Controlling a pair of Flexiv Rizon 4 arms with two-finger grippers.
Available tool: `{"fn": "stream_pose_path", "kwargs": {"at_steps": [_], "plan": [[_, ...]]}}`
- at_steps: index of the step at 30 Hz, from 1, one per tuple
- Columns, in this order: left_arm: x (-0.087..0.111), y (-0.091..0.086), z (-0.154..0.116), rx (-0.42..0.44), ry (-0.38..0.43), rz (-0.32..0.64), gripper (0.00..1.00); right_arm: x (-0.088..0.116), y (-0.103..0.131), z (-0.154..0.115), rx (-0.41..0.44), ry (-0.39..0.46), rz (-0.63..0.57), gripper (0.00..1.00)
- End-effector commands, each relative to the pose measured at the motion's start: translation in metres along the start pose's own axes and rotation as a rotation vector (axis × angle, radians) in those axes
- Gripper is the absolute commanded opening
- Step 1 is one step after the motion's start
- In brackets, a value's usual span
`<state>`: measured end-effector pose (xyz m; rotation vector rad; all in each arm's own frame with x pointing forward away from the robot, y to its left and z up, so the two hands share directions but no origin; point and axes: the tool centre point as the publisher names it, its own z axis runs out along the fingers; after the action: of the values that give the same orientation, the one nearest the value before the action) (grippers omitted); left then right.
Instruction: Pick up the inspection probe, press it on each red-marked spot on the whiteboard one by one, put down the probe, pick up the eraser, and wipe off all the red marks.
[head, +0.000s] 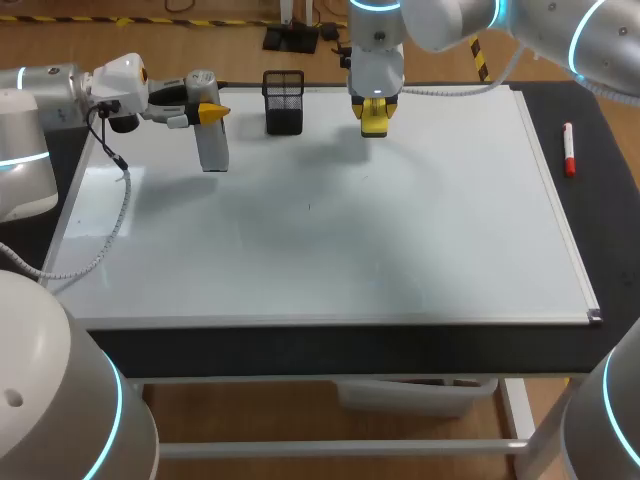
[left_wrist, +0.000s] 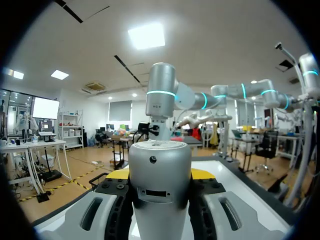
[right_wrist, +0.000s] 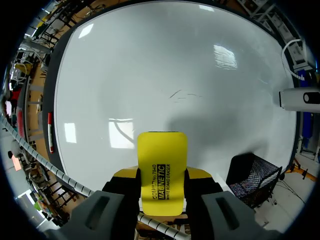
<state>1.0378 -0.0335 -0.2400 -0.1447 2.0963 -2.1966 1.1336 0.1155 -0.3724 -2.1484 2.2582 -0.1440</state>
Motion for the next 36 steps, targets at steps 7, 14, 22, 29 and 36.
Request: {"fn": "stream_pose_path", "kwargs": {"at_steps": [7, 14, 22, 29, 36], "plan": [[0.0, -0.001, 0.0, 0.001, 0.001, 0.0, 0.0, -0.019, -0.029, 0.02, -0.069, 0.003, -0.006, 0.0], [0.0, -0.001, 0.0, 0.001, 0.001, 0.0, 0.0, -0.03, -0.033, 0.025, -0.074, -0.009, -0.015, 0.0], [0.0, -0.001, 0.0, 0.001, 0.001, 0.0, 0.0, -0.036, -0.034, 0.035, -0.082, -0.011, -0.036, 0.0], [0.0, -0.001, 0.0, 0.001, 0.001, 0.0, 0.0, -0.038, -0.034, 0.042, -0.09, -0.003, -0.043, 0.0], [0.0, -0.001, 0.0, 0.001, 0.001, 0.0, 0.0, -0.038, -0.033, 0.048, -0.095, 0.001, -0.041, 0.0]]}}
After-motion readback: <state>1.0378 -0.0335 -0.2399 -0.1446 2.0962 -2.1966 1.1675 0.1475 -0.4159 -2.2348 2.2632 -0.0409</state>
